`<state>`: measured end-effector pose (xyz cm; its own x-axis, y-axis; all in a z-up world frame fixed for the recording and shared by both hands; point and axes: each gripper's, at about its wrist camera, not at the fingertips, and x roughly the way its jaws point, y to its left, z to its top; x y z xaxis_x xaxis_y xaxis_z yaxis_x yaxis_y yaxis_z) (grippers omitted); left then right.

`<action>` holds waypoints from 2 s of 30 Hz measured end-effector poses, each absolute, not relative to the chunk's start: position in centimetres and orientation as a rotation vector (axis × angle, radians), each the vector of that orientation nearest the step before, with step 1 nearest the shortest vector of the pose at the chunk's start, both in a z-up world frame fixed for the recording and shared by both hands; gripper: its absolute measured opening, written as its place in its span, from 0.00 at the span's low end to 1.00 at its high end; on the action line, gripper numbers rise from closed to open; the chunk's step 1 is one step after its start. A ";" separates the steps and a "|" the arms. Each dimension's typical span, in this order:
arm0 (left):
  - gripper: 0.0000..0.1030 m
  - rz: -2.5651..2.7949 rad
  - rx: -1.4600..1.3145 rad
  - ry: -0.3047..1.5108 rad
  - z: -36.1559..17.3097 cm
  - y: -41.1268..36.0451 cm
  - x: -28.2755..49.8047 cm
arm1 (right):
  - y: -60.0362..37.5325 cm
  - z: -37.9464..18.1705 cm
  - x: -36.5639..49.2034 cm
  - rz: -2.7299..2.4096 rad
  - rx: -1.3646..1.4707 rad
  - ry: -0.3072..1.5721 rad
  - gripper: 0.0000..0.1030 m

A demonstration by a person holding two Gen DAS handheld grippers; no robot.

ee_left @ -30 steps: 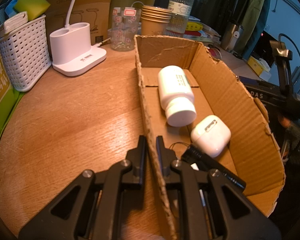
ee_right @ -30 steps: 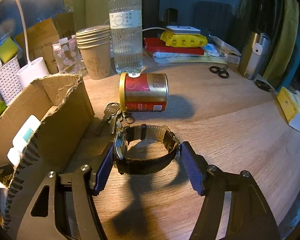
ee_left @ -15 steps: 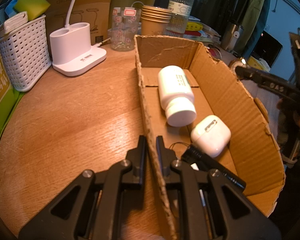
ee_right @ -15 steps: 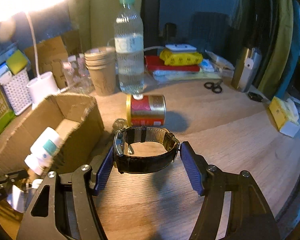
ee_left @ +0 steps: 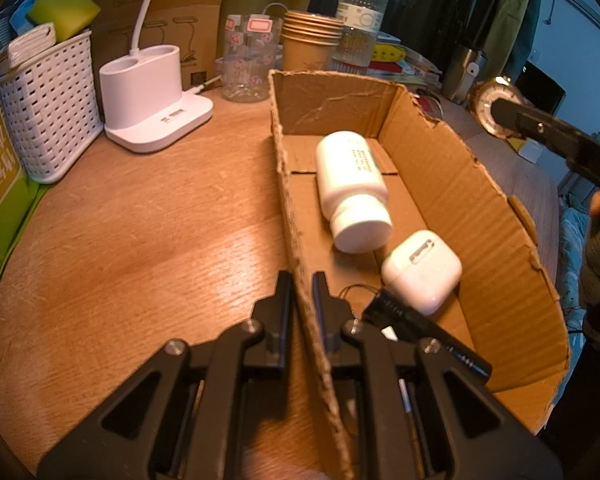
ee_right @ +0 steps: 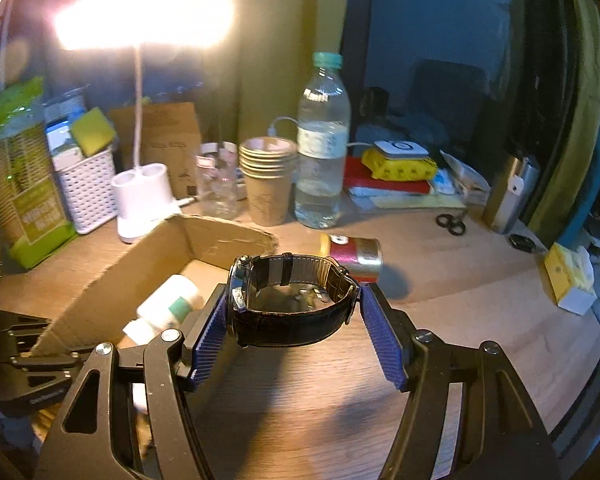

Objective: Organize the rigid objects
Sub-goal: 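Lift the wristwatch and carry it over the box with the right gripper, then lower the wristwatch into the box and open the right gripper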

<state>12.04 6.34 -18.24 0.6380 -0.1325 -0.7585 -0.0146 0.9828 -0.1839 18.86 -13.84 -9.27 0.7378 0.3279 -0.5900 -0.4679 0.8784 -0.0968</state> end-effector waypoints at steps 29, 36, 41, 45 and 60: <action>0.11 -0.068 -0.180 0.877 -18.3 6.3 12.0 | -7.9 -10.9 15.8 0.616 -0.361 0.616 0.67; 0.11 -0.068 -0.180 0.877 -18.3 6.3 12.1 | -7.2 -11.9 16.0 0.614 -0.395 0.637 0.67; 0.11 -0.068 -0.180 0.877 -18.3 6.3 12.1 | -7.0 -12.3 16.2 0.607 -0.410 0.651 0.67; 0.11 -0.068 -0.180 0.877 -18.3 6.3 12.0 | -6.7 -12.4 16.1 0.600 -0.429 0.650 0.68; 0.11 -0.068 -0.181 0.879 -18.2 6.4 12.1 | -7.3 -11.9 16.4 0.614 -0.383 0.662 0.68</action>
<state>12.08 6.45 -18.23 0.6365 -0.1339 -0.7595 -0.0151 0.9825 -0.1858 16.37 -7.33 -11.91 0.6237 0.4036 -0.6694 -0.6374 0.7583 -0.1367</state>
